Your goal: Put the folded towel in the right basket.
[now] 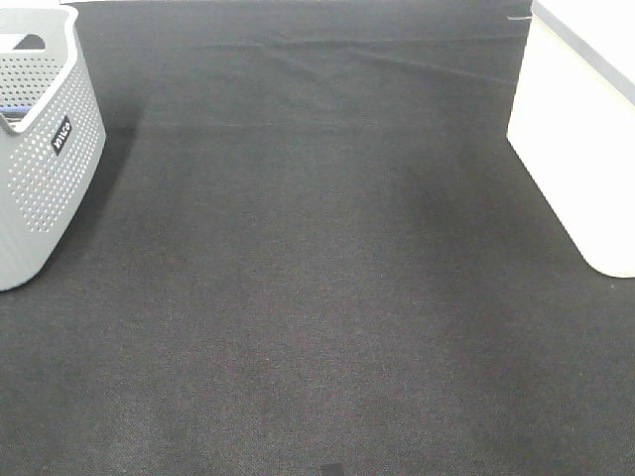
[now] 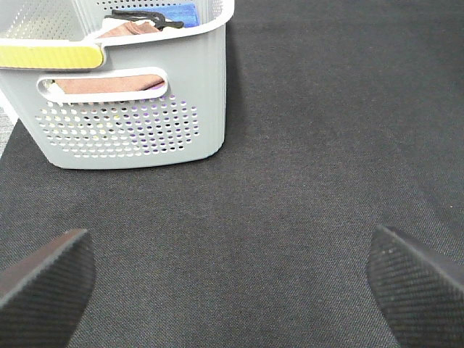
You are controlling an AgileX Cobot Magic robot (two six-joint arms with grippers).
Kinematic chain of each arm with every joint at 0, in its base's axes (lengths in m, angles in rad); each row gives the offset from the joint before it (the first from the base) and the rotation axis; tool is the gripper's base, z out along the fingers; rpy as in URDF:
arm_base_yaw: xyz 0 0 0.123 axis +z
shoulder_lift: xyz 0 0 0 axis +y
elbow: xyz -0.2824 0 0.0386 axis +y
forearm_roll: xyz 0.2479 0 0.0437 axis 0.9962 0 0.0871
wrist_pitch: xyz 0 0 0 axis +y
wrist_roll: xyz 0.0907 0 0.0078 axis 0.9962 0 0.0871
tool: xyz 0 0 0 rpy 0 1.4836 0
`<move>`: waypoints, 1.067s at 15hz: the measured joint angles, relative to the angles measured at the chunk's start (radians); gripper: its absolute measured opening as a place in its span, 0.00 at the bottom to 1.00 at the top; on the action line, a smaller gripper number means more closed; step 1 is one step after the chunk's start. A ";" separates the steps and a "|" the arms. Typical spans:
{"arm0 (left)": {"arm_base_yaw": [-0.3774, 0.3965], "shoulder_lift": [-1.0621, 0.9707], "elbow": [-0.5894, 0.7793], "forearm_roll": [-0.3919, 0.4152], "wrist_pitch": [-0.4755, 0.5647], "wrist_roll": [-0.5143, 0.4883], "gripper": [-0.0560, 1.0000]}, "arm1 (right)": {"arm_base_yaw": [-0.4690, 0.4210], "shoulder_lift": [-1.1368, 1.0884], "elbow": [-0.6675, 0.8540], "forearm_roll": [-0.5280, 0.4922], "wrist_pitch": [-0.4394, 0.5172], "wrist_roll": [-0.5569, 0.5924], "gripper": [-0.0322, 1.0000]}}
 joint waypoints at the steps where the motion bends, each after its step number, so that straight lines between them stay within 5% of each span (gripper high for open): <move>1: 0.000 0.000 0.000 0.000 0.000 0.000 0.97 | 0.031 -0.016 0.000 -0.003 0.000 0.001 0.76; 5: 0.000 0.000 0.000 0.000 0.000 0.000 0.97 | 0.144 -0.097 0.037 -0.005 -0.001 0.055 0.76; 8: 0.000 0.000 0.000 0.000 0.000 0.000 0.97 | 0.175 -0.234 0.229 -0.013 -0.001 0.079 0.76; 16: 0.000 0.000 0.000 0.000 0.000 0.000 0.97 | 0.175 -0.765 1.024 -0.040 -0.004 0.079 0.76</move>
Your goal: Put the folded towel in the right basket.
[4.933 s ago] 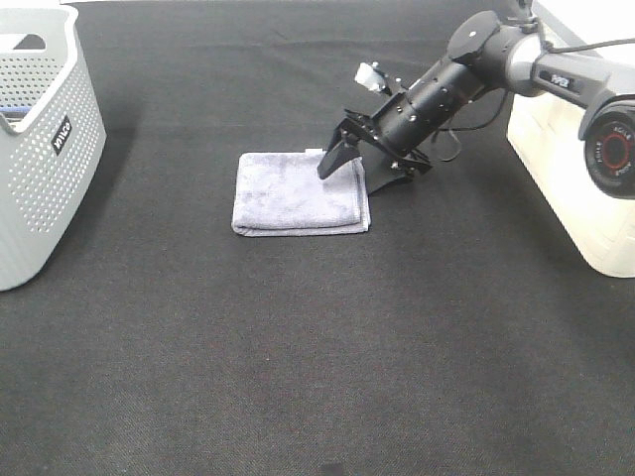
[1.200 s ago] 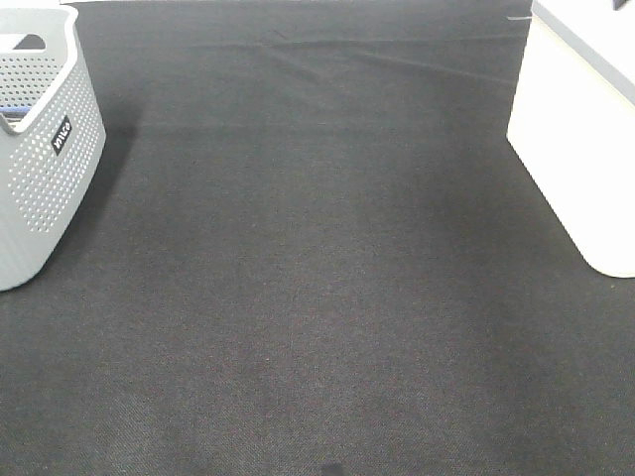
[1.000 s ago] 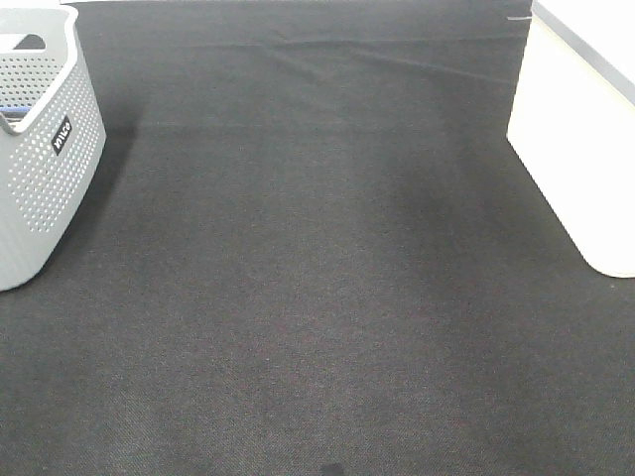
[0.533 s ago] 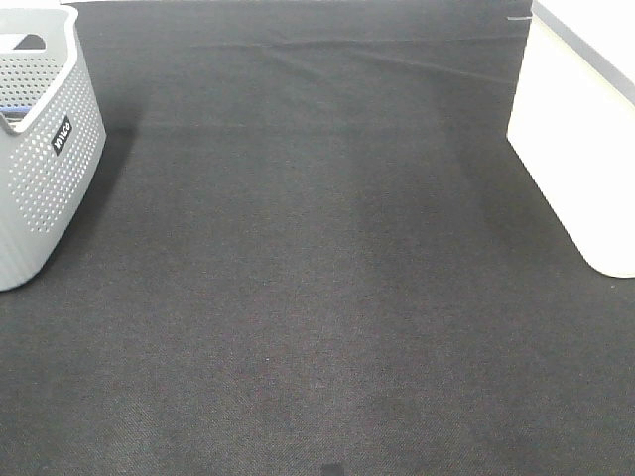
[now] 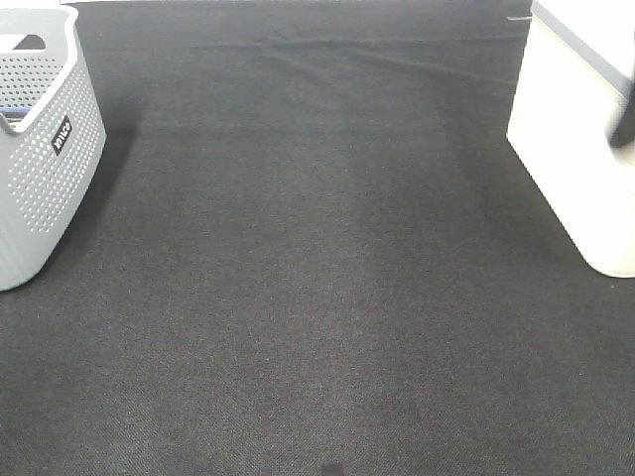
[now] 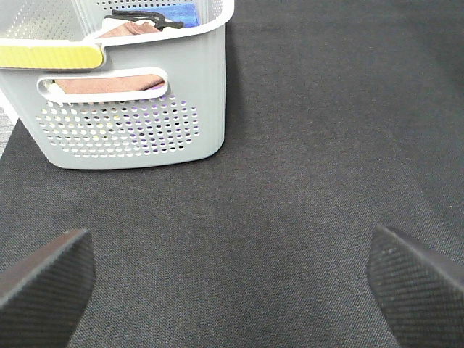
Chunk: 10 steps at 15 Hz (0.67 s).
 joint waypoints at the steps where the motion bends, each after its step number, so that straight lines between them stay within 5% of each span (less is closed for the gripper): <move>1: 0.000 0.000 0.000 0.000 0.000 0.000 0.97 | 0.000 0.000 0.000 0.000 0.000 0.000 0.76; 5: 0.000 0.000 0.000 0.000 0.000 0.000 0.97 | 0.000 -0.277 0.349 -0.003 -0.037 0.000 0.76; 10: 0.000 0.000 0.000 0.000 0.000 0.000 0.97 | 0.000 -0.623 0.588 -0.077 -0.118 -0.006 0.76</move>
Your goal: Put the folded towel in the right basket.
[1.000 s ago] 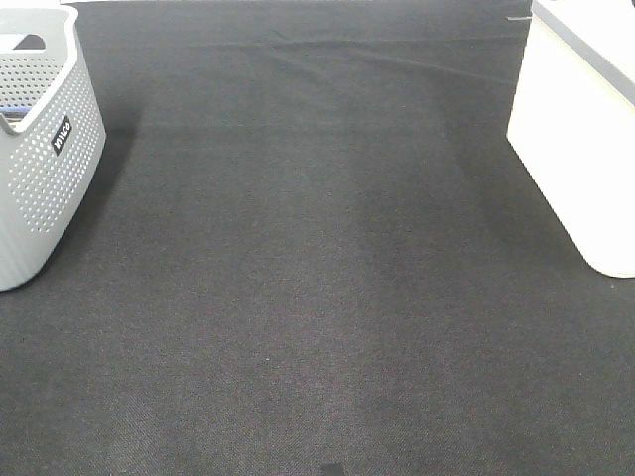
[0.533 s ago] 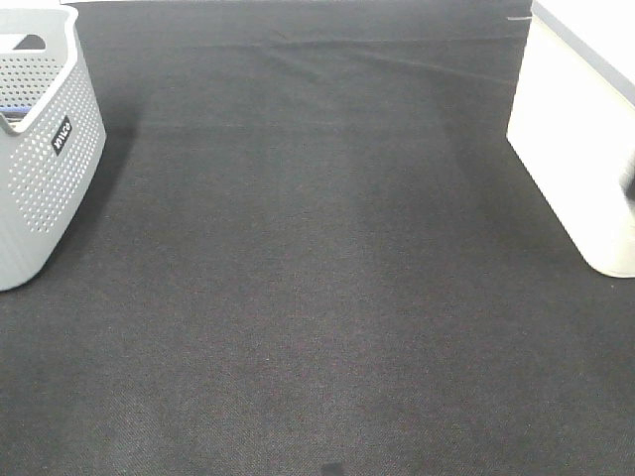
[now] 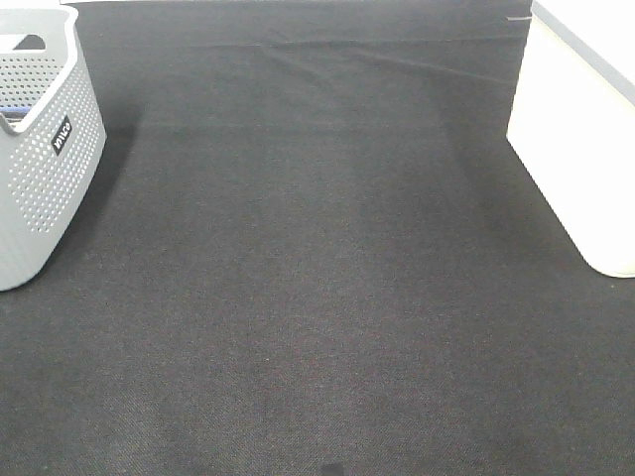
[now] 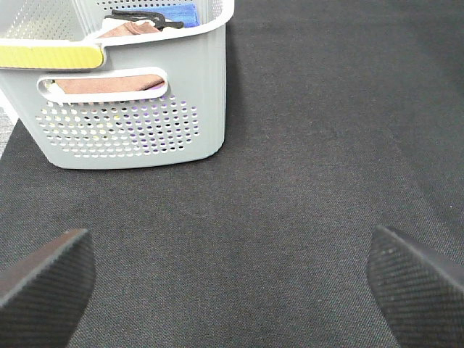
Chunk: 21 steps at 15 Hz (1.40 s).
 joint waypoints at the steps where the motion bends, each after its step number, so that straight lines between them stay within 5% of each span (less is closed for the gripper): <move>1: 0.000 0.000 0.000 0.000 0.000 0.000 0.97 | 0.000 -0.099 0.034 0.000 -0.018 -0.012 0.76; 7: 0.000 0.000 0.000 0.000 0.000 0.000 0.97 | 0.000 -0.407 0.039 0.000 -0.032 -0.025 0.76; 13: 0.000 0.000 0.000 0.000 0.000 0.000 0.97 | -0.002 -0.441 0.039 0.000 -0.032 -0.025 0.76; 17: 0.000 0.000 0.000 0.000 0.000 0.000 0.97 | -0.108 -0.513 0.039 0.006 -0.033 -0.025 0.76; 21: 0.000 0.000 0.000 0.000 0.000 0.000 0.97 | -0.109 -0.638 0.039 0.007 -0.033 -0.025 0.76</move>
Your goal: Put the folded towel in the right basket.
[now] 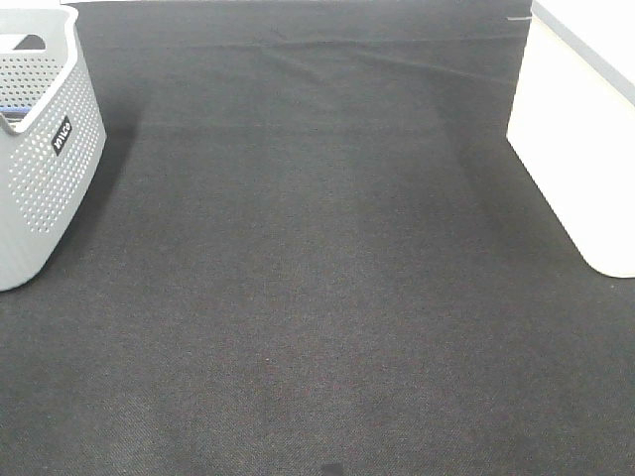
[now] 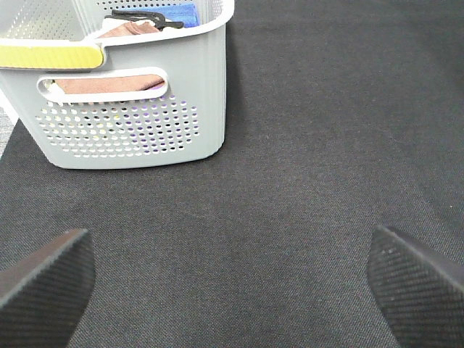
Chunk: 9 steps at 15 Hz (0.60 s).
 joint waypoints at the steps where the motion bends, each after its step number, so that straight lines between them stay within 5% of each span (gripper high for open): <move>1: 0.000 0.000 0.000 0.000 0.000 0.000 0.97 | 0.000 -0.004 0.000 0.000 0.000 0.000 0.76; 9: 0.000 0.000 0.000 0.000 0.000 0.000 0.97 | 0.000 -0.006 0.000 0.005 0.000 0.000 0.76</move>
